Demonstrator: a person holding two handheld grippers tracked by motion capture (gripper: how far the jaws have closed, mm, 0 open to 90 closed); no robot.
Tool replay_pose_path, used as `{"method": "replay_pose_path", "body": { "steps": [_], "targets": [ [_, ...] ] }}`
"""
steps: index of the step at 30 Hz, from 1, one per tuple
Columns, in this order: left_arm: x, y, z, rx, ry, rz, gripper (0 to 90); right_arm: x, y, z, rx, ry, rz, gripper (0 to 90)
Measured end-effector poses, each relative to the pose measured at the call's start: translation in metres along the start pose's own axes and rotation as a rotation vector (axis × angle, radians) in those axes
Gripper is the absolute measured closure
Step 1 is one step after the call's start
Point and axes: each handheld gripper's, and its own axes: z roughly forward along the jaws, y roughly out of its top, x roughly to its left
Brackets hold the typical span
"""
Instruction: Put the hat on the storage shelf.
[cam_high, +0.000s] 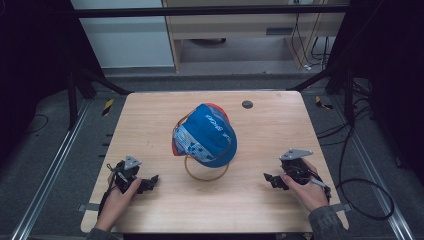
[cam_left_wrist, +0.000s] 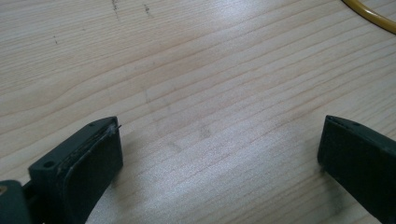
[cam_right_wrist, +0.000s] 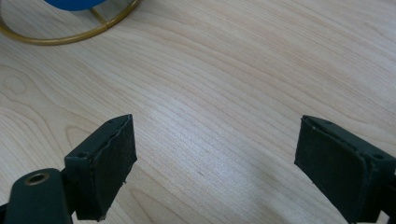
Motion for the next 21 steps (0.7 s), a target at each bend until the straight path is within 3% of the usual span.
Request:
{"method": "replay_pose_path", "body": {
  "steps": [21],
  "targets": [
    [0.000, 0.000, 0.000, -0.001, 0.000, 0.000, 0.0, 0.008, -0.011, 0.026, 0.004, -0.038, 0.058, 12.3]
  ]
}}
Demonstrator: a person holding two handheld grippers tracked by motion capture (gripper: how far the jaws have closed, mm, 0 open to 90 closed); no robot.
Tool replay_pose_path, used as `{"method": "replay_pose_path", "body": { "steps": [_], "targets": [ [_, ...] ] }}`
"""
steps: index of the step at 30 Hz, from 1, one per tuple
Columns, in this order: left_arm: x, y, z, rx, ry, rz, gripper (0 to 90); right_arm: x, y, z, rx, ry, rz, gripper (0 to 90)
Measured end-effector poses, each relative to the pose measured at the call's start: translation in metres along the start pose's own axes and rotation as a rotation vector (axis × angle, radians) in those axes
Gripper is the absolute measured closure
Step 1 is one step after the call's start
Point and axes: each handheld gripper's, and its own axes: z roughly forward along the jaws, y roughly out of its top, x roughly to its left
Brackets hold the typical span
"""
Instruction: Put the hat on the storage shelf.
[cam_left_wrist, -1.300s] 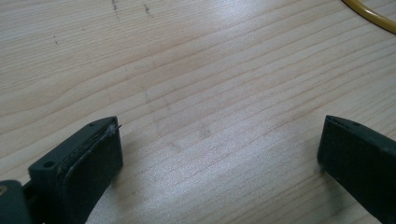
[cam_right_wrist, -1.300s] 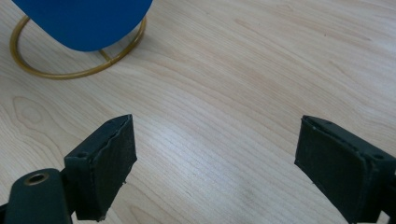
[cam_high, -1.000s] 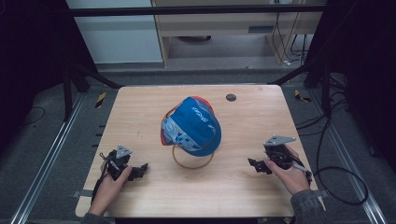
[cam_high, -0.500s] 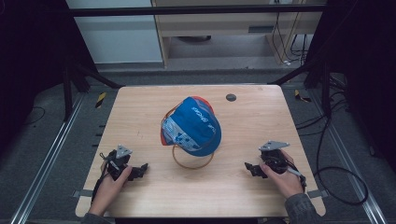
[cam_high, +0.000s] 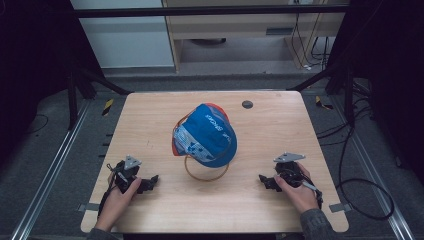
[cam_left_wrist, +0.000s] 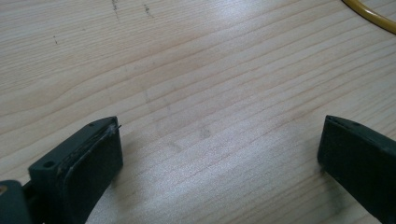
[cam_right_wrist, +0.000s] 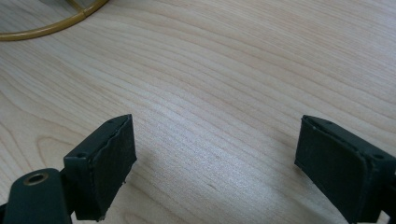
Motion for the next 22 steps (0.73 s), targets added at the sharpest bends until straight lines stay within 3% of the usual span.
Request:
{"method": "replay_pose_path", "body": {
  "steps": [8, 11, 14, 22],
  "targets": [
    [0.000, 0.000, 0.000, 0.000, 0.000, 0.000, 0.0, 0.003, -0.002, 0.004, -0.004, -0.011, 0.004, 11.0],
    [0.000, 0.000, 0.000, -0.002, -0.001, 0.000, 0.0, 0.006, -0.003, 0.006, -0.015, -0.040, -0.020, 8.9],
    [0.000, 0.000, 0.000, 0.001, 0.000, 0.000, 0.0, 0.008, -0.006, 0.009, -0.049, -0.052, -0.009, 6.6],
    [-0.001, 0.000, 0.000, -0.002, 0.000, -0.001, 0.0, 0.011, -0.008, 0.008, -0.051, -0.067, 0.004, 6.7]
  ]
}}
